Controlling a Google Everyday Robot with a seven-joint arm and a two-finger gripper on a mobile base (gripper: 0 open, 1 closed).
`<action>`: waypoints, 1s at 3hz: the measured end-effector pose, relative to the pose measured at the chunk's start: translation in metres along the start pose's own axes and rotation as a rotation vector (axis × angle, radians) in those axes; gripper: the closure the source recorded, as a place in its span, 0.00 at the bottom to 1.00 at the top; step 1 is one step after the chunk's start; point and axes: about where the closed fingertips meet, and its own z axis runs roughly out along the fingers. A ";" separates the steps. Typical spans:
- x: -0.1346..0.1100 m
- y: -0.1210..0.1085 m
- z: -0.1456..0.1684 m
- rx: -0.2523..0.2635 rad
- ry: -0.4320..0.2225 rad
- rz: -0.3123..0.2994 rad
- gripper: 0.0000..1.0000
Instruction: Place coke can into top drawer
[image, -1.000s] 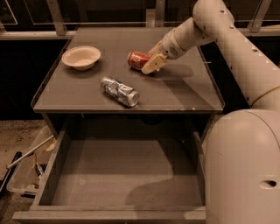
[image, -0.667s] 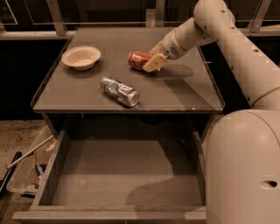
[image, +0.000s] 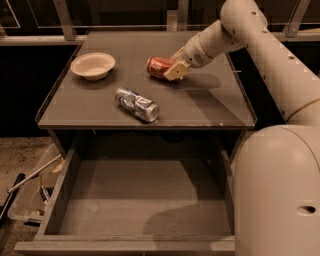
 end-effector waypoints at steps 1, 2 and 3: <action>0.003 -0.001 -0.010 0.006 0.002 0.002 1.00; 0.001 -0.001 -0.034 0.020 -0.008 -0.011 1.00; -0.006 0.002 -0.067 0.038 -0.027 -0.036 1.00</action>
Offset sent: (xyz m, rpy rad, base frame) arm -0.0186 -0.0497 0.0532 0.0055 -0.0596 -0.0147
